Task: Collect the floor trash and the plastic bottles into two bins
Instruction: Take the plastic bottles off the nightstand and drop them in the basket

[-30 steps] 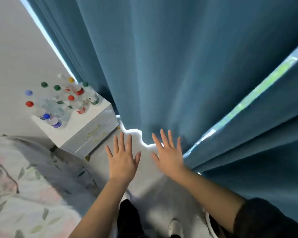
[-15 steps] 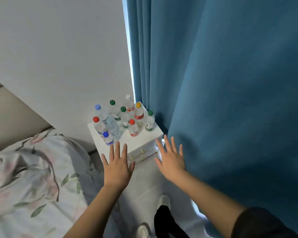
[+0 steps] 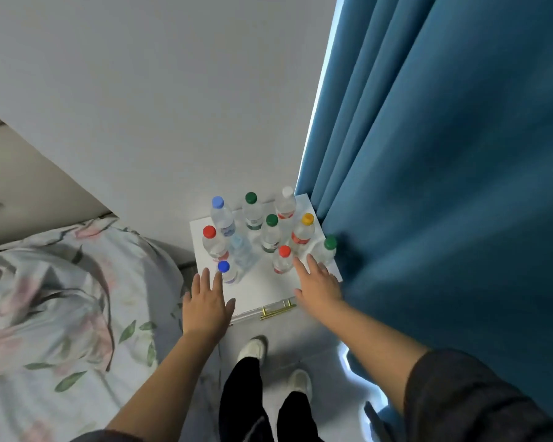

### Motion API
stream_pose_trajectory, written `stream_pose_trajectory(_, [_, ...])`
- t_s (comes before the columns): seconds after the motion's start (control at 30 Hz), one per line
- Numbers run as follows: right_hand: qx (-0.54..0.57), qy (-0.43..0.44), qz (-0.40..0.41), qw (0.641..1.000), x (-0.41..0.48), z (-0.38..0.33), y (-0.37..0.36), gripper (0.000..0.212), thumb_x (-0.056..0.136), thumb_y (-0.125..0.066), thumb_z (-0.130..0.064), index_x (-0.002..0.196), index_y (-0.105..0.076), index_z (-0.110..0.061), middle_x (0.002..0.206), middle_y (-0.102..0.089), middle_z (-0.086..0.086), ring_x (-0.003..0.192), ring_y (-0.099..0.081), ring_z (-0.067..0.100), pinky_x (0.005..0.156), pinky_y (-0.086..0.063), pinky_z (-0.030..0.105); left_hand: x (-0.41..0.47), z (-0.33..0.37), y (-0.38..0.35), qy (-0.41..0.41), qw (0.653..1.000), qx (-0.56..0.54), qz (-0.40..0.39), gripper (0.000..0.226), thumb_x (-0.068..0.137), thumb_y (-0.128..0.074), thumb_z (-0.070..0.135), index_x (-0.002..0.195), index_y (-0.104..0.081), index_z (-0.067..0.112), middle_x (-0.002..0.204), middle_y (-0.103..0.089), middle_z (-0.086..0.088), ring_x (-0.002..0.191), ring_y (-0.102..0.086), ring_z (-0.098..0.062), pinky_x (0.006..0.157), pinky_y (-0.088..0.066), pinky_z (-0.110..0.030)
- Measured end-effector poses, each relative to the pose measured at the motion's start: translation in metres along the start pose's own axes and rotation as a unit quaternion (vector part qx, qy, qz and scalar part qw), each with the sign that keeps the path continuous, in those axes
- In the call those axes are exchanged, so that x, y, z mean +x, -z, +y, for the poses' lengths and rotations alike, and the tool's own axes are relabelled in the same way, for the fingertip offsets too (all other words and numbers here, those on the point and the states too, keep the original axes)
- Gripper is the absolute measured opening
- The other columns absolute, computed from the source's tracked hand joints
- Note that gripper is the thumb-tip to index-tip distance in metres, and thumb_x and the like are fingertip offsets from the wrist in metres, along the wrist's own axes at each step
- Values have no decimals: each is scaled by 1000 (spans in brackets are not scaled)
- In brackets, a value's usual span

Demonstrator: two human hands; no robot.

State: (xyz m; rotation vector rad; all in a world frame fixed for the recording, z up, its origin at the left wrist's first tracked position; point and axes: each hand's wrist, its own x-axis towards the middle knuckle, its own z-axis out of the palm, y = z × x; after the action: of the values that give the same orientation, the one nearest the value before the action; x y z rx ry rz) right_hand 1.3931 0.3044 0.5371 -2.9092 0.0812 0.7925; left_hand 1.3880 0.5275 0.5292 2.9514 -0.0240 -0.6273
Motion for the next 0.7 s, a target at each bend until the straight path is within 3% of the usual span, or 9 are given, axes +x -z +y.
stream_pose_trajectory(0.17, [51,-35,-13,998,65,-11,1,65,93,-48,-13,147,-16,-29,150,-21,8,124,-40,34,88,-45,41,70,-17,-9,3,998,-27,-50,67,93,-48,41,148,-18,19,158,-10,-8,141,-23,-28,107,-36,-41])
stream_pose_trajectory(0.4, [110,-69,-38,991,127,-26,-21,66,93,-48,-17,149,-16,-28,158,-2,3,121,-44,34,90,-49,41,116,-35,-35,1,994,-65,-82,67,87,-58,38,144,-28,16,151,-24,-8,131,-37,-28,97,-45,-39])
stream_pose_trajectory(0.5, [114,-88,-42,989,132,-28,-31,60,93,-47,-18,146,-21,-30,152,-17,8,119,-44,33,85,-48,40,120,-34,-43,-21,994,-66,-84,65,86,-61,36,141,-32,19,148,-29,-6,126,-43,-26,90,-49,-37])
stream_pose_trajectory(0.7, [87,-96,-6,992,136,-30,-42,26,98,-41,-19,124,-39,-19,117,-45,13,94,-54,28,71,-47,34,131,-34,-60,-48,993,-82,-64,48,82,-68,16,127,-54,15,130,-47,-9,107,-56,-30,76,-53,-38])
